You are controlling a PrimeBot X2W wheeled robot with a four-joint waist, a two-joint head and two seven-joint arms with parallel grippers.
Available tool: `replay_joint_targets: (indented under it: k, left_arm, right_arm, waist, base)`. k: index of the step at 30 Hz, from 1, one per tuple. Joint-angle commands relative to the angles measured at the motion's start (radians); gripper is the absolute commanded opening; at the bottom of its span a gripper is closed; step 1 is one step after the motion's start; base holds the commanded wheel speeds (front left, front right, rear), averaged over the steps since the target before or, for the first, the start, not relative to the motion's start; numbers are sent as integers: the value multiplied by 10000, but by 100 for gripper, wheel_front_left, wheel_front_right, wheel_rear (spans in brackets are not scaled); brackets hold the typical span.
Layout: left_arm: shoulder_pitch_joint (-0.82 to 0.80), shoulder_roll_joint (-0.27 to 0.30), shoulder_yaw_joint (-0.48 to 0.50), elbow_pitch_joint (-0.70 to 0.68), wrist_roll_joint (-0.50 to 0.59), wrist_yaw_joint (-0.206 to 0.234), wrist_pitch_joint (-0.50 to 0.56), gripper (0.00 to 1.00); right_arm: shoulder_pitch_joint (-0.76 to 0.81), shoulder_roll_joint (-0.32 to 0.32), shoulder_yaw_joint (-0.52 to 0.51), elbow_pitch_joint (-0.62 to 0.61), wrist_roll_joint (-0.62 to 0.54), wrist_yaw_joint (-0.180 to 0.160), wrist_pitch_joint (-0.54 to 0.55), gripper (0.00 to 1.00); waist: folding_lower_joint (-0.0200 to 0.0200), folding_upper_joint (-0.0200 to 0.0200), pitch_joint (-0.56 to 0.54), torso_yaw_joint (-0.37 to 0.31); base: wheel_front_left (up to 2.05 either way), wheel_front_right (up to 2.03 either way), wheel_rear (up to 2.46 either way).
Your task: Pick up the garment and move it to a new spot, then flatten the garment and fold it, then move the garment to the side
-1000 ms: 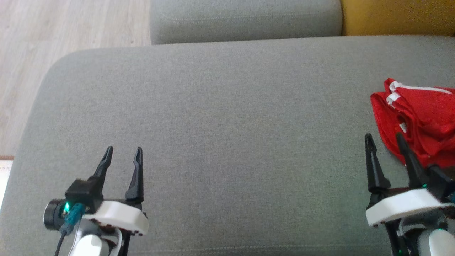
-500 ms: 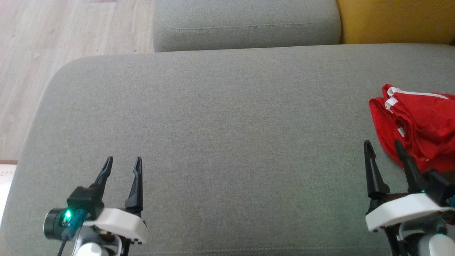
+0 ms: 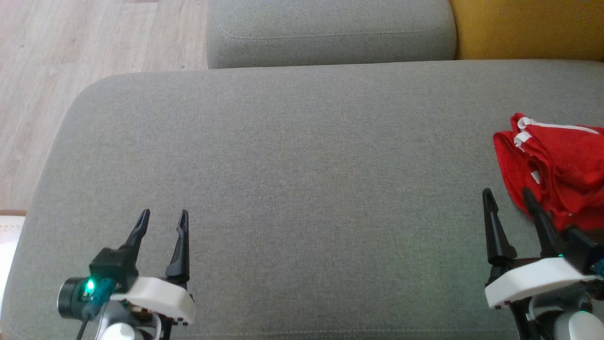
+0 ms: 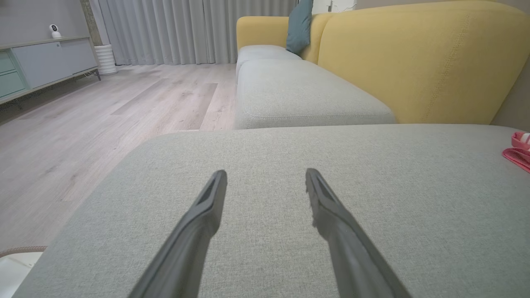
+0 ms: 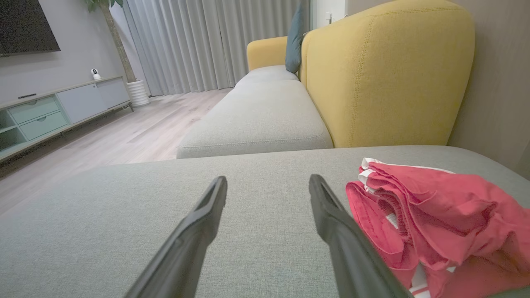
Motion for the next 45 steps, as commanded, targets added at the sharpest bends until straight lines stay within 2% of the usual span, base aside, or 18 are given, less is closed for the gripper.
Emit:
replay_joint_targets:
  k: [1, 9, 10, 14, 45]
  left_arm:
    - [-404, 231, 312, -356, -7, 80, -17, 100]
    - [-471, 303, 256, -430, -2, 61, -122, 100]
    - [-1, 94, -142, -71, -19, -10, -44, 0]
    - [96, -11, -213, 243, -58, -19, -32, 0]
    - [-263, -349, 681, 584, -3512, -714, 578, 0]
  right_arm:
    - [-262, -55, 216, -306, 43, 35, -60, 100]
    - [-271, -55, 243, -320, 101, 35, -107, 100]
    - [0, 0, 12, 38, 59, 0, -15, 0]
    - [21, 7, 61, 434, 91, 0, -22, 0]
    - [-486, -135, 66, 1175, 3802, 9, -100, 0]
  waist:
    - [1, -1, 1, 8]
    - [1, -1, 77, 45]
    - [1, -1, 79, 46]
    - [1, -1, 90, 48]
    - [1, -1, 88, -28]
  base:
    - [0, 0, 0]
    - [0, 0, 0]
    - [0, 0, 0]
    - [0, 0, 0]
    - [0, 0, 0]
